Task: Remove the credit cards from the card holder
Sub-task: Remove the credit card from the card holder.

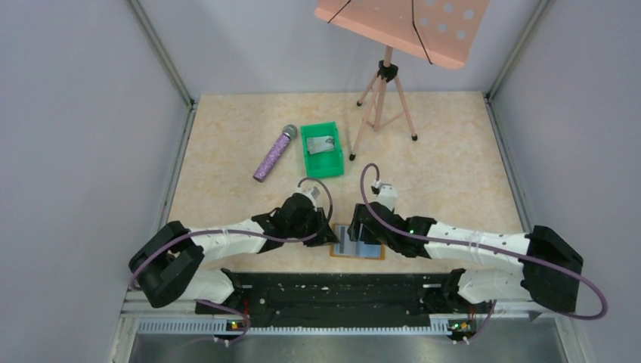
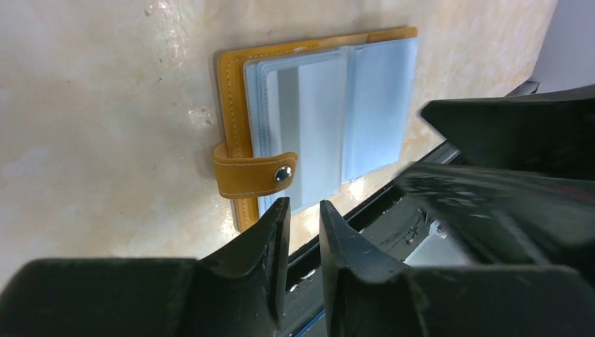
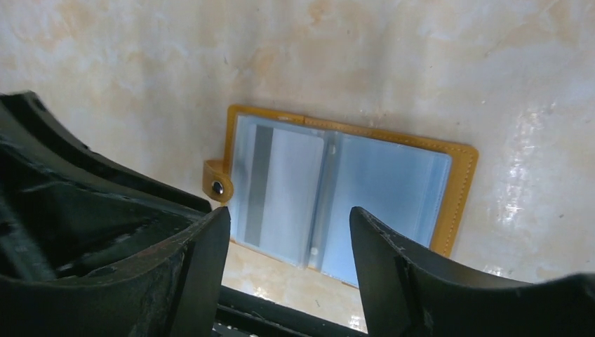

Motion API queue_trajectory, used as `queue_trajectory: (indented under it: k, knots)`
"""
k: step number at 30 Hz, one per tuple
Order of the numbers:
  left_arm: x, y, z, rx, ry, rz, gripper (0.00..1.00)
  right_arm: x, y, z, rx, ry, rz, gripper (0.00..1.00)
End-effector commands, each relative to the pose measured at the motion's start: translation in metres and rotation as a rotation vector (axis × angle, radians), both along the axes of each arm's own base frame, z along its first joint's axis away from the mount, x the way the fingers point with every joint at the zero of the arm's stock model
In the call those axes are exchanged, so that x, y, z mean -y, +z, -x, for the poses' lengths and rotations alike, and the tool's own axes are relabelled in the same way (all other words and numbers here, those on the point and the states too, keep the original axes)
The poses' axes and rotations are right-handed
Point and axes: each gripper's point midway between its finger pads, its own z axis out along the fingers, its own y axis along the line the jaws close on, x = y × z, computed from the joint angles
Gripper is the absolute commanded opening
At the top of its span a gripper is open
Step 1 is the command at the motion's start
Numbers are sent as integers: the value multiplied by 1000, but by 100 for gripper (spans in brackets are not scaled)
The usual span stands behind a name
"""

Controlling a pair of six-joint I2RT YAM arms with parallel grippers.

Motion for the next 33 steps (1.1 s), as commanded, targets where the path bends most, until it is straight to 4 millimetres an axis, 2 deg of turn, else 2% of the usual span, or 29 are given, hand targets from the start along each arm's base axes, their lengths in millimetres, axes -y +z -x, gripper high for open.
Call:
queue_trajectory:
  k: [1, 8, 12, 15, 19, 26, 33]
  knots:
    - [-7, 25, -16, 94, 69, -5, 29, -24, 1, 3, -3, 21, -5, 66]
    - [-61, 28, -37, 174, 241, -169, 43, -35, -12, 7, 5, 26, 126, 70]
    - [-92, 43, -46, 232, 341, -213, 47, -42, -24, 15, -9, 38, 195, 71]
    - [-116, 64, -49, 311, 434, -215, 48, -44, -31, 20, -12, 38, 254, 72]
    - [-137, 83, -48, 398, 532, -157, 49, -47, -36, 23, -17, 39, 319, 74]
    - [-157, 97, -41, 472, 598, -95, 51, -45, -46, 22, -23, 36, 411, 71]
    - [-154, 95, -39, 463, 580, -94, 51, -42, -59, 25, -44, 44, 446, 66]
